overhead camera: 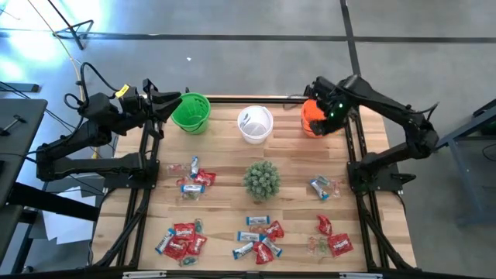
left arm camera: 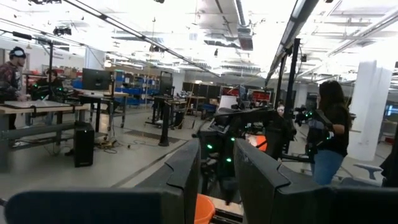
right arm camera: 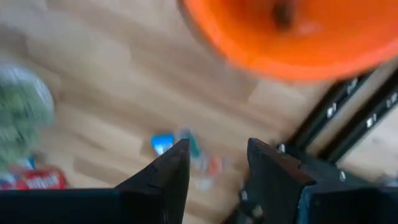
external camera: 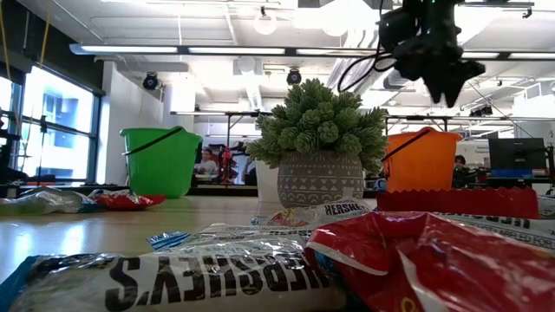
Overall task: Sort candy
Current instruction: Put the transparent candy into the orange bucket
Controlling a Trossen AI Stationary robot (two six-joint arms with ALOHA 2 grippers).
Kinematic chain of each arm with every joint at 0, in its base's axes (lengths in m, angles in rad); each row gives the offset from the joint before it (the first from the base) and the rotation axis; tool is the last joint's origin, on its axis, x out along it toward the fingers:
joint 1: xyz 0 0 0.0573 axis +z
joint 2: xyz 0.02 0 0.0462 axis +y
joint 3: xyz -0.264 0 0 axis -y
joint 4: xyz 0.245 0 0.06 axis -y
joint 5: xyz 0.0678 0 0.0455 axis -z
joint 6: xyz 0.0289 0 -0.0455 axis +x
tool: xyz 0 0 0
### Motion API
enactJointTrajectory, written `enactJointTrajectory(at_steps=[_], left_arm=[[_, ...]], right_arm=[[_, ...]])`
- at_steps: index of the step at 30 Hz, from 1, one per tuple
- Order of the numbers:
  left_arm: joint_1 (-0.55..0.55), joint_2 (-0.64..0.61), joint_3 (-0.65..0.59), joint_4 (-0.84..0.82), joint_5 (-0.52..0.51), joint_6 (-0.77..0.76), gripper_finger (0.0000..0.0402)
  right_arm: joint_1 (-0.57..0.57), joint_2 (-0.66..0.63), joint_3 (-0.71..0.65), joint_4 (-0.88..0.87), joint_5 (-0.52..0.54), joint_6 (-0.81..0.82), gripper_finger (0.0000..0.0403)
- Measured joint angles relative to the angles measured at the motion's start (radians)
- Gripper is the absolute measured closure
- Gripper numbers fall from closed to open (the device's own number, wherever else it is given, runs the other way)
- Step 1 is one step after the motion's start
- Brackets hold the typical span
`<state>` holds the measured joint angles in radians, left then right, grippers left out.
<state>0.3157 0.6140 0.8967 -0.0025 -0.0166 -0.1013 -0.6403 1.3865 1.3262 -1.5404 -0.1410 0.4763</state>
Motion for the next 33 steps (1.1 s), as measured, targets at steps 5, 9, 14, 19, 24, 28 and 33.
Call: enactJointTrajectory(at_steps=[5,9,14,19,24,28,33], left_arm=[[0.000,0.000,0.000,0.000,0.000,0.001,0.0319],[0.000,0.000,0.000,-0.002,0.001,0.001,0.0319],[0.000,-0.007,0.000,-0.020,0.008,0.001,0.0319],[0.000,-0.026,0.000,-0.047,0.008,0.001,0.0319],[0.000,-0.048,0.000,-0.062,0.009,0.000,0.0319],[0.000,-0.066,0.000,-0.076,0.009,0.000,0.0319],[0.000,-0.082,0.000,-0.075,0.009,-0.001,0.0319]], right_arm=[[0.154,0.000,0.000,-0.030,-0.017,0.094,0.0249],[0.270,0.004,0.000,-0.030,-0.043,0.159,0.0249],[0.398,0.004,0.000,-0.030,-0.030,0.232,0.0249],[0.488,0.010,0.000,-0.030,0.017,0.313,0.0249],[0.537,0.021,-0.062,0.019,-0.006,0.364,0.0249],[0.575,0.022,-0.207,0.100,-0.092,0.366,0.0249],[0.596,0.019,-0.362,0.158,-0.096,0.359,0.0249]])
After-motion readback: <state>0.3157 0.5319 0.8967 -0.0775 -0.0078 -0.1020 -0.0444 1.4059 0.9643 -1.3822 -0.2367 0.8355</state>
